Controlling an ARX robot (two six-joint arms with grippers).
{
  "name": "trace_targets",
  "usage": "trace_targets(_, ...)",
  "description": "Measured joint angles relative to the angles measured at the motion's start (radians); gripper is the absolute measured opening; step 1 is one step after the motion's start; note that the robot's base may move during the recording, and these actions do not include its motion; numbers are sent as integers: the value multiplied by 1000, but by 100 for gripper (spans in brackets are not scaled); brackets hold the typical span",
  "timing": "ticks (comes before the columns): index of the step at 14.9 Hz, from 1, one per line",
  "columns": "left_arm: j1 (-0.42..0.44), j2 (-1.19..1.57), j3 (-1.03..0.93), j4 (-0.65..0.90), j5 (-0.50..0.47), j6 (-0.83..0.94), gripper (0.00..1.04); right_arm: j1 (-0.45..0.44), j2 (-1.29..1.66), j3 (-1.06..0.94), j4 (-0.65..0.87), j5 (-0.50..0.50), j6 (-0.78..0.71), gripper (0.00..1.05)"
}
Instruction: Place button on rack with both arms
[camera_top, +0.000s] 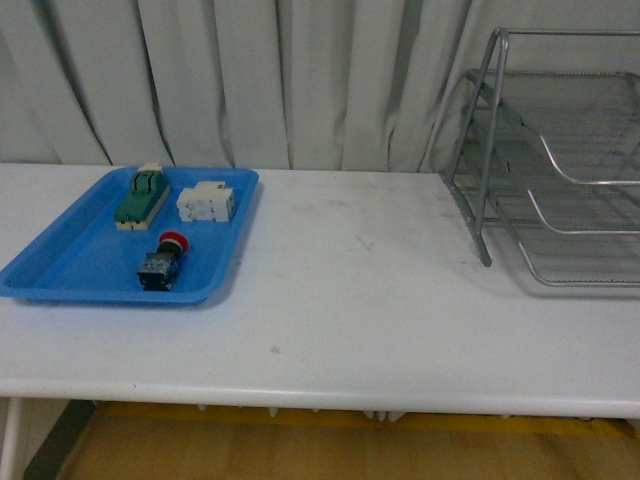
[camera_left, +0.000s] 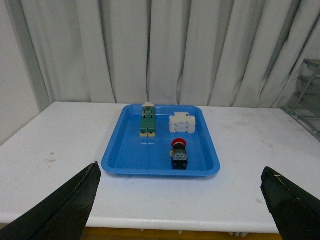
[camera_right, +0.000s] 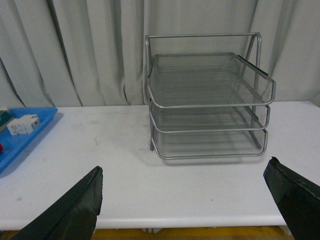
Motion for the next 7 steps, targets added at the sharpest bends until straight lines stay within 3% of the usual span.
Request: trace_targets(7, 0, 0, 0, 0, 0, 0, 98, 0, 0, 0, 0, 0, 0, 98)
